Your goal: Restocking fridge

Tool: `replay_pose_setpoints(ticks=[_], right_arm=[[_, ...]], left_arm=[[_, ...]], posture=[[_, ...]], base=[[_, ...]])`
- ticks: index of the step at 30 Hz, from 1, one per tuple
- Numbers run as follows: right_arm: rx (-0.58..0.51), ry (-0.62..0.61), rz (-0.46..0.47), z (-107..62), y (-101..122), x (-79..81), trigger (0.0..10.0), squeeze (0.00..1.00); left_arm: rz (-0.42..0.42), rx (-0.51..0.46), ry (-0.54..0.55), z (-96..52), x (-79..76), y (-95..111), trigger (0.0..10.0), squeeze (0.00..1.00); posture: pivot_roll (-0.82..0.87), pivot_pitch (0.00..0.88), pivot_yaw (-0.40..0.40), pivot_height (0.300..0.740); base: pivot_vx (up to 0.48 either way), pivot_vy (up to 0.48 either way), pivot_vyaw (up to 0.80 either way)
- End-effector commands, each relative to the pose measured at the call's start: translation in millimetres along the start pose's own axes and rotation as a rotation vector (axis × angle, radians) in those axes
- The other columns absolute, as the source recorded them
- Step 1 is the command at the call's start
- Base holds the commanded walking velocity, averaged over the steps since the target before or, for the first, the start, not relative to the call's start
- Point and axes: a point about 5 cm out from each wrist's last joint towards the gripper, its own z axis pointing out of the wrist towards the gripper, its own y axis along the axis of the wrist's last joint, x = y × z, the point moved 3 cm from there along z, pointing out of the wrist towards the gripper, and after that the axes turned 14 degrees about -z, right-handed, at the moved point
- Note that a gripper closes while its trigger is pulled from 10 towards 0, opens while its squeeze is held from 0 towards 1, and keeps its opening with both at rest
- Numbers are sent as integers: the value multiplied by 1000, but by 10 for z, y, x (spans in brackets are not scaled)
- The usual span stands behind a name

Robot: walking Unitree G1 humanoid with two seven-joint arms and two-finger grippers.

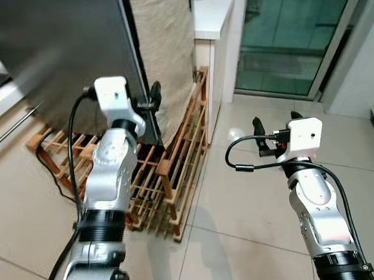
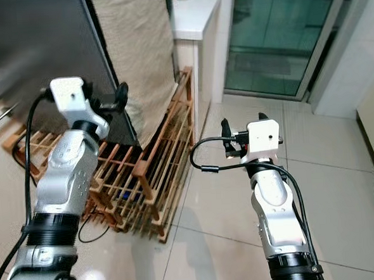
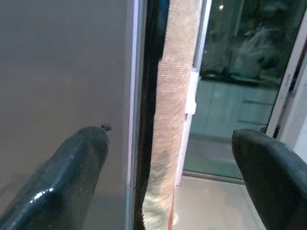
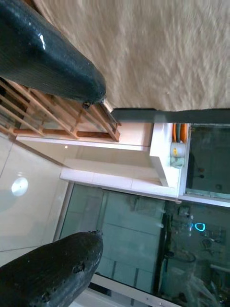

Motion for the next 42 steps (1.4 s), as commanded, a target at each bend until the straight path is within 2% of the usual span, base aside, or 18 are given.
replay_pose_setpoints(ticks=[1,5,8,21,27,31,32,36,42], right_arm=[[-5,-8,-4,-15,21,-18,10000,165],[-2,-10,-4,-30,17,-19,10000,165],[10,-9,-6,-105,1,-10,10000,165],[43,-21,-14,-278,-44,-38,10000,165],[59,-31,-19,-332,-60,-69,10000,165],[64,-32,-21,-355,-51,-68,10000,165],[70,-34,-22,-370,-63,-80,10000,169],[75,-32,-24,-376,-68,-74,10000,165],[74,-30,-25,-374,-49,-70,10000,165]], left_arm=[[-1,-4,-10,76,-45,36,10000,0],[-12,-1,-24,115,-89,38,10000,0],[-20,16,-42,254,-212,9,10000,0],[4,32,17,452,-211,7,10000,0],[6,36,38,483,-208,-13,10000,0],[-31,18,61,498,-172,9,10000,0],[-4,29,68,482,-143,-20,10000,0],[-11,56,83,473,-109,-92,10000,0],[-33,70,74,516,-179,-139,10000,0]], posture=[[-73,0,72,740],[-78,0,74,740],[-95,0,84,740],[-140,0,109,740],[-151,0,114,740],[-159,0,119,740],[-157,0,119,740],[-158,0,120,740],[-163,0,125,740]], base=[[0,0,0],[0,0,0],[0,0,0],[0,0,0],[0,0,0],[0,0,0],[0,0,0],[0,0,0],[0,0,0]])
